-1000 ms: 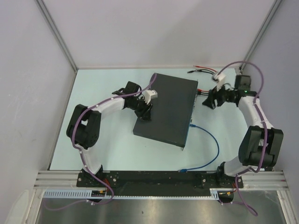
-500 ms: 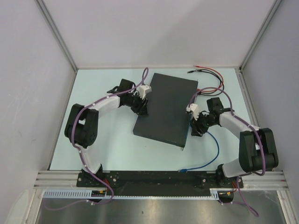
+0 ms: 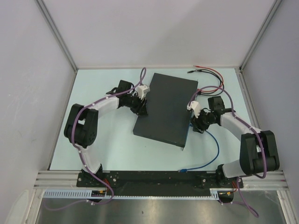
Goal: Pull the plug from the switch port
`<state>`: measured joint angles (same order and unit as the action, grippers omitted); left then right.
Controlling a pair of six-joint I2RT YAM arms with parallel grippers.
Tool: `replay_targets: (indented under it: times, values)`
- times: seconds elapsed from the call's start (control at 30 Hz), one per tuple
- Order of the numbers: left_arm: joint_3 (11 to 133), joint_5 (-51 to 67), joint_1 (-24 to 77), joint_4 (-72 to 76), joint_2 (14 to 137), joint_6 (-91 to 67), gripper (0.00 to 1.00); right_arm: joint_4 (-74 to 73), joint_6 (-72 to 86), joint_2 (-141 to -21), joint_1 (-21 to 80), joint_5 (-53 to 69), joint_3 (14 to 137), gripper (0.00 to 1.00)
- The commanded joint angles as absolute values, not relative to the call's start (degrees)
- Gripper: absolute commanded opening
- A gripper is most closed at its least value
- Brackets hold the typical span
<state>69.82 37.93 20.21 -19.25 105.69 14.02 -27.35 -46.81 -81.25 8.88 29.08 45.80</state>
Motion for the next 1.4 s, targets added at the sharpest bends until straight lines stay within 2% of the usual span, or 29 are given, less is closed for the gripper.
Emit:
replay_targets:
  times: [0.0,0.1,0.23,0.33,0.6,0.63,0.67,0.83,1.07,1.13,1.23,1.37]
  values:
    - [68.6,39.5,20.0,-17.8,104.1,13.6,0.47,-23.3,-47.1,-84.4,9.1,28.2,45.9,0.58]
    - [68.3,39.4,20.0,-17.7,104.2,13.5,0.47,-20.2,-46.2,-86.2,9.3,26.8,46.0,0.59]
    - [68.3,39.5,20.0,-17.2,104.2,13.1,0.47,-17.9,-46.9,-86.9,9.6,25.3,46.0,0.53]
    - [68.3,39.5,20.0,-16.8,104.6,13.0,0.47,-20.5,-49.6,-87.1,9.6,25.7,46.0,0.46]
    - [68.6,40.6,20.0,-16.1,105.7,12.0,0.47,-26.4,-54.1,-88.7,7.8,25.0,46.0,0.40]
    - [68.6,40.7,20.0,-15.8,105.9,12.0,0.47,-26.5,-54.2,-88.8,7.6,24.8,46.0,0.31]
    - [68.6,40.9,20.0,-15.7,106.0,11.9,0.47,-26.6,-54.5,-88.7,7.4,24.5,46.0,0.27]
    - [67.7,40.9,20.0,-14.7,105.5,11.7,0.47,-29.9,-55.7,-87.0,4.3,21.2,46.5,0.12]
    - [67.3,41.3,20.0,-14.2,105.4,11.4,0.47,-35.6,-56.4,-85.3,-6.6,19.8,47.8,0.04]
    - [67.5,41.6,20.0,-14.2,105.6,11.3,0.47,-34.1,-54.7,-84.8,-8.0,18.8,48.6,0.00]
    - [68.0,41.9,20.0,-14.4,105.9,11.3,0.47,-29.7,-48.9,-85.0,-9.3,15.3,51.5,0.00]
    - [69.0,42.4,20.0,-15.2,106.3,11.5,0.47,-25.1,-51.0,-86.7,-9.4,11.4,56.4,0.00]
